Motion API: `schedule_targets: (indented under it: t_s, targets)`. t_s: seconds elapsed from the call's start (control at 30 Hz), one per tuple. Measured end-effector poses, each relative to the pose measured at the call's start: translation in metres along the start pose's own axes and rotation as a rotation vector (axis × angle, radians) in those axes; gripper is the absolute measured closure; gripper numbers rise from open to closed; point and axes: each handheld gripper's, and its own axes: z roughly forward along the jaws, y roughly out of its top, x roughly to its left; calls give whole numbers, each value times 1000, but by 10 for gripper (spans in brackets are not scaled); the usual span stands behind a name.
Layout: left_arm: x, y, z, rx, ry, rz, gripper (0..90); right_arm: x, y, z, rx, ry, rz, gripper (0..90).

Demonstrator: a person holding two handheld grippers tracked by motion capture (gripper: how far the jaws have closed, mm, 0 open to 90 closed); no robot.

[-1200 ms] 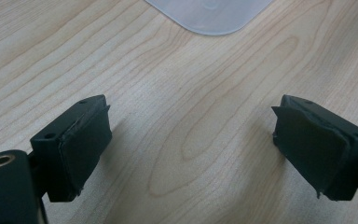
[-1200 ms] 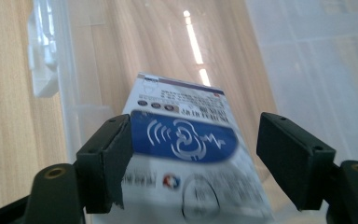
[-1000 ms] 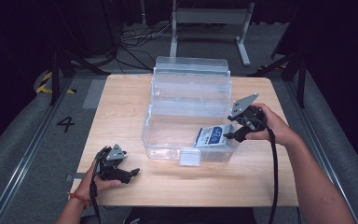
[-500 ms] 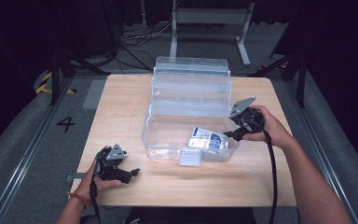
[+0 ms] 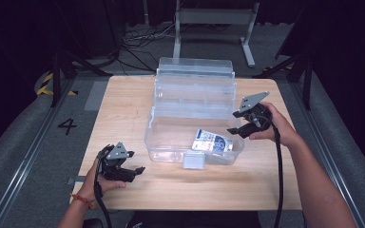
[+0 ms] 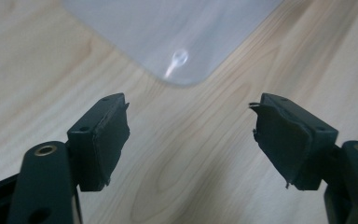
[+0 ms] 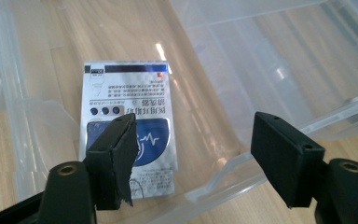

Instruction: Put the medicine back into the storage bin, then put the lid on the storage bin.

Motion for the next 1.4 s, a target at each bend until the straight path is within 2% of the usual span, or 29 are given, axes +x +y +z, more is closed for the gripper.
schedule_targets:
  t_s: [0.07,0.2,0.27,0.4,0.5,0.57,0.6,0.67,0.83,0.87,1.0,1.23,1.27,1.4]
  targets:
    - [-5,12,-6,-8,1,36,270,-4,3,-4,-23,2,4,346]
    - [-15,30,-17,-57,-38,63,273,-14,10,-10,-70,-6,26,364]
    - [-18,38,-19,-65,-49,78,273,-18,13,-10,-75,-3,30,362]
    - [-25,53,-18,-71,-36,118,276,-23,17,-11,-89,-16,34,362]
    - [-28,65,-14,-92,-59,136,292,-29,20,-12,-111,-29,42,365]
    - [-30,73,-8,-90,-69,154,306,-34,22,-12,-119,-26,48,367]
    - [-30,77,-5,-85,-71,169,312,-37,23,-12,-118,-37,51,370]
    - [-29,81,1,-76,-73,168,332,-41,25,-13,-121,-40,52,371]
    - [-26,89,18,-25,-81,210,405,-49,32,-11,-119,-50,61,383]
    - [-24,90,21,-10,-94,216,421,-50,33,-10,-115,-56,56,382]
    - [-19,91,31,11,-137,215,469,-56,39,-7,-103,-53,52,383]
    - [-16,94,41,70,-157,226,506,-66,52,-3,-71,-60,40,392]
    - [-15,95,43,72,-161,242,514,-68,54,-2,-66,-62,34,390]
    - [-14,96,48,104,-168,258,556,-75,62,3,-40,-65,31,393]
